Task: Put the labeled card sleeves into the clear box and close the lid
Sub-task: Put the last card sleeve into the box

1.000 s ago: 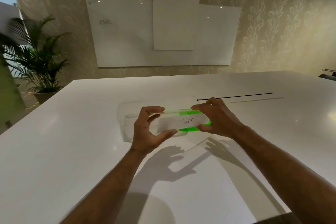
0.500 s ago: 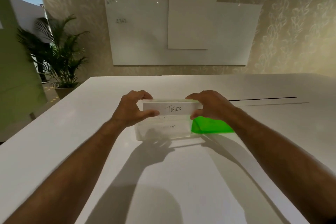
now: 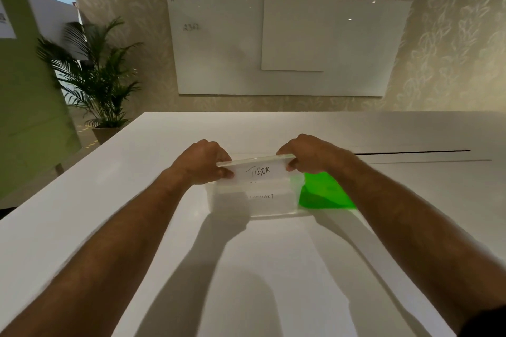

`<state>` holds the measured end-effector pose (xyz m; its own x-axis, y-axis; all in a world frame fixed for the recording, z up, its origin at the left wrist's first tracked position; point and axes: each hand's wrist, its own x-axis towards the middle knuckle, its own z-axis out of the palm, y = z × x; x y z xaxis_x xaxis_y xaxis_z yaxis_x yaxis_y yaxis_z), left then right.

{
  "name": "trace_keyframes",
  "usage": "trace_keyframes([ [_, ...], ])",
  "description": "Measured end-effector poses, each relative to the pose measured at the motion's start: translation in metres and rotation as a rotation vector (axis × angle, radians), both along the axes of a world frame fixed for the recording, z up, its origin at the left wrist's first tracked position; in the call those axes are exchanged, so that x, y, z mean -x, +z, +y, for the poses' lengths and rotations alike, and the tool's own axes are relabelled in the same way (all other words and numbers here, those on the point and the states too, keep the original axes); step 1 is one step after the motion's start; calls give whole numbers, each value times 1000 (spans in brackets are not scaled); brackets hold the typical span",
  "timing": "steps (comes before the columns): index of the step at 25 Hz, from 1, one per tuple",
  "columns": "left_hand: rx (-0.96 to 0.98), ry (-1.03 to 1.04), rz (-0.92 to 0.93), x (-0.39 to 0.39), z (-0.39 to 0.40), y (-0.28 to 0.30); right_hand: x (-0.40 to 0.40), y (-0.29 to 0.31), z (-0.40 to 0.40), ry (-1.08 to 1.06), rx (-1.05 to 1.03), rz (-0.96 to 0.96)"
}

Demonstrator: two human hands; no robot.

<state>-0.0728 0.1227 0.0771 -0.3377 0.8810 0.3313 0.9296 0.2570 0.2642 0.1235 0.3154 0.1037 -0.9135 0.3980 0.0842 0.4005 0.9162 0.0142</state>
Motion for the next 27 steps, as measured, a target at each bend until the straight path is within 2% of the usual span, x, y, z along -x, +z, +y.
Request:
trace_keyframes([
  [4,45,23,-4,6,4,5,14,-2,4,20,-6,-56],
  [9,202,28,16,6,14,1,24,-12,9,4,32,-158],
  [17,386,65,68,8,33,-9,40,-25,12,26,-35,-239],
  [27,494,34,76,14,41,-13,46,-33,12,39,3,-302],
])
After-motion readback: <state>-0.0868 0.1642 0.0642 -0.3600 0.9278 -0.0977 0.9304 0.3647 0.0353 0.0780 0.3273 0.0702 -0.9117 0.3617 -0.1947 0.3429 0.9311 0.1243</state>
